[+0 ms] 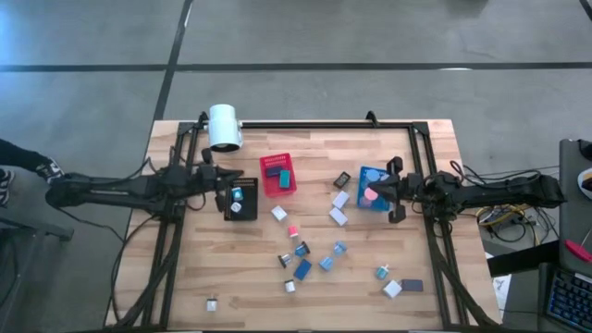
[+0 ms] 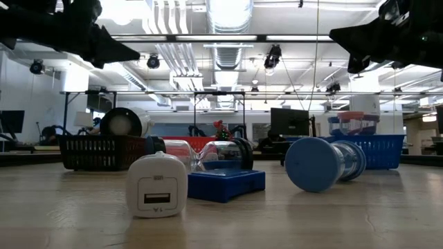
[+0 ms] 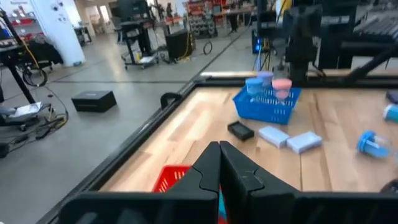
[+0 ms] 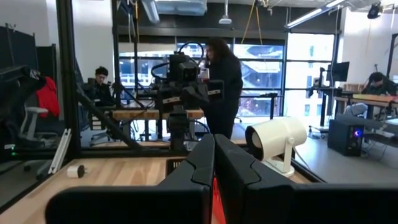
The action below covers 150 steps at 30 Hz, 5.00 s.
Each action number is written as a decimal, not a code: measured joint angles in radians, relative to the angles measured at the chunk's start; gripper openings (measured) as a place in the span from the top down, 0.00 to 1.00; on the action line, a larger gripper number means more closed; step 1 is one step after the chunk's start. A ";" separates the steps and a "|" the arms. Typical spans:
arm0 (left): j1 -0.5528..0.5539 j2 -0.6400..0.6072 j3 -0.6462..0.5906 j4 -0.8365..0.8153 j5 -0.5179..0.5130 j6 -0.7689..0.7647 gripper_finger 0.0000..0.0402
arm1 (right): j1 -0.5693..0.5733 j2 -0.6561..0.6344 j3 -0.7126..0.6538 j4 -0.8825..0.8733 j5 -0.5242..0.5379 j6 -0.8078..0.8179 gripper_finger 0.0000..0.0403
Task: Pick & Place Office items
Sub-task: Put the bottom right white digital clock into the red bin
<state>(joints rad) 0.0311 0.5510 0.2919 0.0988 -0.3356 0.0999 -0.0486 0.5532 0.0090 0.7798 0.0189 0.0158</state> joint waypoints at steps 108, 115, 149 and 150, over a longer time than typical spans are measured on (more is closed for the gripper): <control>0.039 1.915 1.688 -0.765 0.580 0.698 0.56 | 0.000 -0.001 0.001 -0.118 0.008 -0.048 0.98; 0.039 1.904 1.687 -0.779 0.580 0.706 0.62 | 0.000 -0.001 0.001 -0.118 0.008 -0.049 0.98; 0.093 0.284 0.273 -0.071 0.565 0.029 0.62 | 0.000 -0.002 0.001 -0.116 0.007 -0.019 0.98; 0.093 0.227 0.232 -0.051 0.533 -0.007 0.62 | 0.000 -0.003 0.001 -0.115 0.008 -0.014 0.98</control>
<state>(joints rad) 0.1246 0.7784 0.5235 0.0473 0.1969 0.0930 -0.0484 0.5507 0.0097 0.6643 0.0265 0.0014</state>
